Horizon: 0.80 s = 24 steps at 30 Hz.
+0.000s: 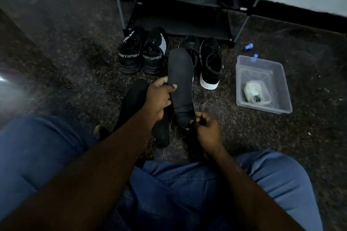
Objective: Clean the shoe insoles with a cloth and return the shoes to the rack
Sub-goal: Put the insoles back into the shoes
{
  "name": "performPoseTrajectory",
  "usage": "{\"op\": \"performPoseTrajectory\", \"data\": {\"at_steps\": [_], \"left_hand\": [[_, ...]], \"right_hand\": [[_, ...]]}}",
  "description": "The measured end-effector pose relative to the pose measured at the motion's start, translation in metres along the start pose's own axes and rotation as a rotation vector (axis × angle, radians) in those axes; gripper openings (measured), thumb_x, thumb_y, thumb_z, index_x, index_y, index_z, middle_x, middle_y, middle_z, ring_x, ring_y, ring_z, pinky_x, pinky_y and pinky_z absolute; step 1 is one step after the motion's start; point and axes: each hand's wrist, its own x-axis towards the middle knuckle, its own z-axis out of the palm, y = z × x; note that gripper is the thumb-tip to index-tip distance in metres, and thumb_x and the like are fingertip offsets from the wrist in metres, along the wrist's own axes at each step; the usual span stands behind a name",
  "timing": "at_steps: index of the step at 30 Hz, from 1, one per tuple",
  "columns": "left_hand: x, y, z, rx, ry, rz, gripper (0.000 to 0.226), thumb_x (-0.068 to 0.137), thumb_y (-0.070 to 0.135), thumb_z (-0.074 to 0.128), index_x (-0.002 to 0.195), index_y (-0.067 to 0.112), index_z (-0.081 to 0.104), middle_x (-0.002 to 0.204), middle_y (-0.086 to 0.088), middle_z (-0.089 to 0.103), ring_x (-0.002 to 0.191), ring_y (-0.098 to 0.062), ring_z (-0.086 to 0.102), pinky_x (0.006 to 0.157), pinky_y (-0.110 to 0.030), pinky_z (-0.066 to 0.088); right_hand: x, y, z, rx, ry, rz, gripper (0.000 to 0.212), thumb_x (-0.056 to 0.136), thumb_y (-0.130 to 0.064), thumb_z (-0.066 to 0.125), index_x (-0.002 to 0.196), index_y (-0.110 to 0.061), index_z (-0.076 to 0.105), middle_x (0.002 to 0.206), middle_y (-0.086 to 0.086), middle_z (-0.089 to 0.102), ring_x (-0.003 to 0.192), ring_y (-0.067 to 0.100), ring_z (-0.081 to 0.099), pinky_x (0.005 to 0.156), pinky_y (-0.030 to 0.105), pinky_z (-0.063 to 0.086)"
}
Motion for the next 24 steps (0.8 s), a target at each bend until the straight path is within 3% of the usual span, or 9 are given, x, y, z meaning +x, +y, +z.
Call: {"op": "performPoseTrajectory", "data": {"at_steps": [3, 5, 7, 10, 12, 15, 18, 21, 24], "left_hand": [[0.015, 0.021, 0.003, -0.021, 0.032, 0.049, 0.015, 0.1, 0.011, 0.064, 0.101, 0.026, 0.07, 0.086, 0.016, 0.078, 0.094, -0.012, 0.072, 0.077, -0.032, 0.053], [0.025, 0.036, 0.004, -0.02, 0.044, 0.085, 0.015, 0.1, 0.009, 0.065, 0.109, 0.019, 0.071, 0.089, 0.01, 0.079, 0.085, -0.009, 0.072, 0.069, -0.026, 0.056], [0.035, 0.05, 0.008, 0.006, 0.046, 0.124, 0.022, 0.099, 0.007, 0.065, 0.121, 0.008, 0.068, 0.101, -0.002, 0.077, 0.082, -0.01, 0.073, 0.061, -0.022, 0.057], [0.047, 0.064, 0.013, 0.035, 0.073, 0.163, 0.012, 0.099, 0.01, 0.066, 0.111, 0.011, 0.067, 0.099, -0.003, 0.075, 0.078, -0.009, 0.071, 0.06, -0.021, 0.056], [0.053, 0.066, 0.014, 0.051, 0.062, 0.163, 0.011, 0.098, 0.014, 0.068, 0.109, 0.013, 0.066, 0.108, -0.007, 0.076, 0.09, -0.016, 0.073, 0.068, -0.027, 0.058], [0.054, 0.06, 0.014, 0.044, 0.029, 0.147, 0.028, 0.1, 0.02, 0.067, 0.126, 0.01, 0.064, 0.124, -0.008, 0.074, 0.112, -0.026, 0.071, 0.076, -0.034, 0.061], [0.048, 0.055, 0.016, 0.039, -0.026, 0.152, 0.028, 0.1, 0.023, 0.066, 0.127, 0.015, 0.064, 0.123, -0.003, 0.074, 0.111, -0.023, 0.072, 0.078, -0.035, 0.062], [0.042, 0.048, 0.017, 0.12, -0.081, 0.111, 0.02, 0.099, 0.015, 0.067, 0.118, 0.019, 0.067, 0.117, 0.001, 0.076, 0.108, -0.019, 0.072, 0.076, -0.034, 0.06], [0.036, 0.038, 0.018, 0.174, -0.105, 0.052, 0.028, 0.097, 0.011, 0.066, 0.124, 0.02, 0.068, 0.122, 0.002, 0.075, 0.114, -0.02, 0.07, 0.081, -0.036, 0.06]], "right_hand": [[0.008, 0.004, -0.002, -0.023, 0.004, -0.021, 0.035, 0.094, 0.011, 0.059, 0.097, -0.022, 0.073, 0.082, -0.002, 0.077, 0.075, 0.017, 0.07, 0.071, 0.032, 0.059], [0.013, 0.005, -0.002, -0.034, -0.004, -0.036, 0.036, 0.094, 0.009, 0.06, 0.098, -0.024, 0.073, 0.081, -0.002, 0.076, 0.073, 0.016, 0.07, 0.073, 0.035, 0.059], [0.019, 0.002, -0.001, -0.011, -0.009, -0.05, 0.035, 0.095, 0.009, 0.06, 0.099, -0.024, 0.072, 0.078, -0.002, 0.074, 0.067, 0.013, 0.068, 0.067, 0.03, 0.057], [0.026, -0.004, 0.0, 0.032, -0.009, -0.054, 0.031, 0.095, 0.008, 0.061, 0.098, -0.021, 0.071, 0.076, -0.001, 0.072, 0.064, 0.012, 0.065, 0.061, 0.023, 0.055], [0.03, -0.005, -0.001, 0.071, 0.023, -0.03, 0.029, 0.095, 0.007, 0.062, 0.093, -0.02, 0.071, 0.072, -0.004, 0.071, 0.063, 0.012, 0.064, 0.06, 0.023, 0.055], [0.035, -0.005, -0.004, 0.103, 0.065, 0.006, 0.021, 0.096, 0.005, 0.063, 0.095, -0.016, 0.069, 0.075, -0.002, 0.072, 0.061, 0.012, 0.065, 0.058, 0.022, 0.054], [0.036, -0.002, -0.007, 0.102, 0.088, 0.003, 0.011, 0.098, -0.002, 0.066, 0.098, -0.013, 0.069, 0.081, 0.004, 0.073, 0.062, 0.012, 0.066, 0.058, 0.023, 0.054], [0.035, -0.003, -0.009, 0.125, 0.123, -0.005, 0.018, 0.097, 0.0, 0.066, 0.095, -0.018, 0.069, 0.075, -0.004, 0.073, 0.062, 0.009, 0.066, 0.059, 0.024, 0.055], [0.033, -0.006, -0.009, 0.12, 0.139, -0.009, 0.021, 0.096, 0.003, 0.066, 0.101, -0.017, 0.071, 0.074, -0.003, 0.07, 0.065, 0.007, 0.065, 0.061, 0.023, 0.055]]}}
